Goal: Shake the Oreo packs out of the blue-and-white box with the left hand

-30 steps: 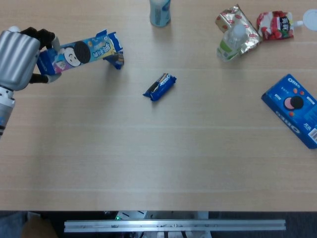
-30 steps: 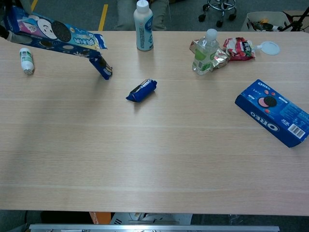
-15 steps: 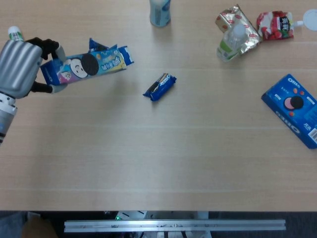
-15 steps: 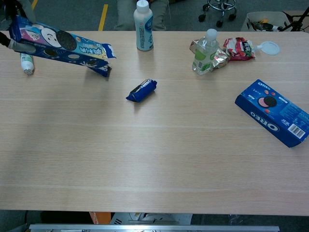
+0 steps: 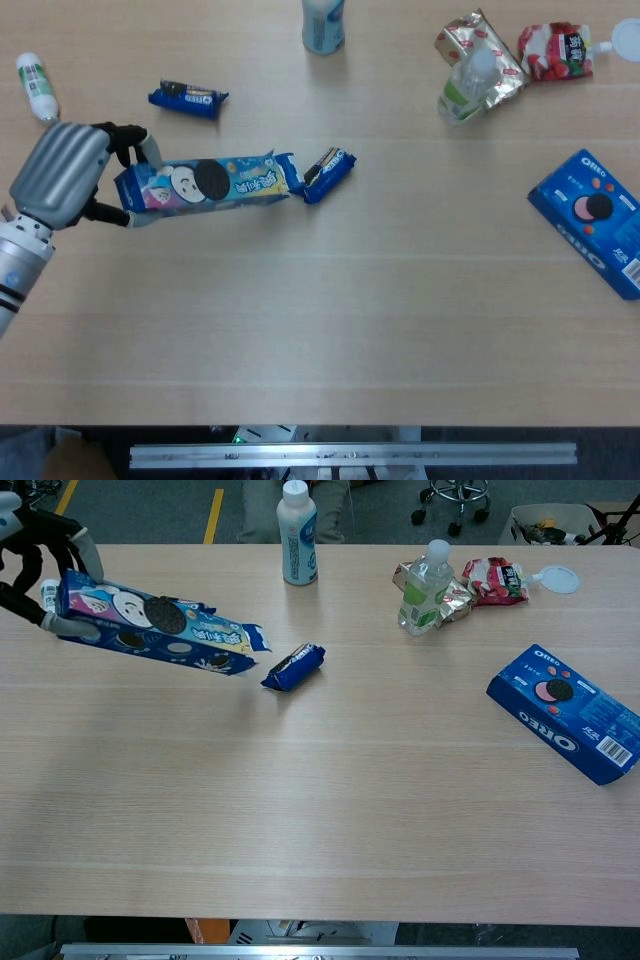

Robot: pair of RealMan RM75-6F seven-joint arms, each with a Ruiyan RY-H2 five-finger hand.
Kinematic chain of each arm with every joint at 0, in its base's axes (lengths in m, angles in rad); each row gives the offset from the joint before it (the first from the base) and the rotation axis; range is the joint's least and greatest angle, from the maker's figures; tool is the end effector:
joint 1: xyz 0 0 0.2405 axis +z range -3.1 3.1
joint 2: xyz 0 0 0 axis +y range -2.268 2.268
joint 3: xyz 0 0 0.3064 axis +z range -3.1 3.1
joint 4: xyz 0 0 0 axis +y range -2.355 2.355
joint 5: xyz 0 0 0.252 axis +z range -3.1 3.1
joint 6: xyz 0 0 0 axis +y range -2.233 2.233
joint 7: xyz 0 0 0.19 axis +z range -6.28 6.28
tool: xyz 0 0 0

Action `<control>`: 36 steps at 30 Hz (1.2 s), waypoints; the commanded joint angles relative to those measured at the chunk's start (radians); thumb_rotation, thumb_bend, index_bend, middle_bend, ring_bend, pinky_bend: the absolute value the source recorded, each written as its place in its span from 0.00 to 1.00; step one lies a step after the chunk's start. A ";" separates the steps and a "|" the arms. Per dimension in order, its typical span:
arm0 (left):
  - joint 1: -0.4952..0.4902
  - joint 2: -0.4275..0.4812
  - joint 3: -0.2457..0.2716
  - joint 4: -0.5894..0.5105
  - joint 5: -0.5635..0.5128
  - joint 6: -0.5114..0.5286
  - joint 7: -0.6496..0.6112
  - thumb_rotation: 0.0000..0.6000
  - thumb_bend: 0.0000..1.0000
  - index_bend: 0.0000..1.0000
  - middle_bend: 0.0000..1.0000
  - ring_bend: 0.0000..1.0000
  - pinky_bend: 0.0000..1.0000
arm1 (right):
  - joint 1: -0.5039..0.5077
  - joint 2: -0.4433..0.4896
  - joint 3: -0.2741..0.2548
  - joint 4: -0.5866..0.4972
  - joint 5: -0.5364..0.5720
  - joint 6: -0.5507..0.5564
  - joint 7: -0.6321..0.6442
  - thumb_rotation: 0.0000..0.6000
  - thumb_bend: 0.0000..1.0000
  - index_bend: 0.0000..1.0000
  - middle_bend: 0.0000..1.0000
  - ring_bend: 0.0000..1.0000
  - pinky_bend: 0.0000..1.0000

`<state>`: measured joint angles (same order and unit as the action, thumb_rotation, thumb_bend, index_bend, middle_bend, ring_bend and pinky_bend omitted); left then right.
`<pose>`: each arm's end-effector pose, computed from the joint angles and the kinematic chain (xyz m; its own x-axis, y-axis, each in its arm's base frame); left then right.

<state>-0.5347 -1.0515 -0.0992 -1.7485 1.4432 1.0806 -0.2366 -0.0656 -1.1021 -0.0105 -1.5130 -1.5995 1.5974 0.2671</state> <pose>-0.2354 0.3708 0.0937 0.2028 0.2791 0.9386 0.9385 -0.3289 -0.1050 -0.4051 -0.1610 0.1609 0.2558 -0.0090 0.9667 -0.9662 0.0309 0.2560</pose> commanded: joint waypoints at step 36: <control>0.015 -0.103 0.070 0.085 -0.052 -0.094 0.091 1.00 0.11 0.09 0.18 0.14 0.35 | -0.010 0.000 -0.001 0.018 0.001 0.014 0.024 1.00 0.33 0.41 0.44 0.46 0.46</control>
<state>-0.5219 -1.1579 -0.0296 -1.6590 1.3893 0.9817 -0.1504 -0.0759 -1.1021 -0.0119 -1.4953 -1.5984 1.6112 0.2909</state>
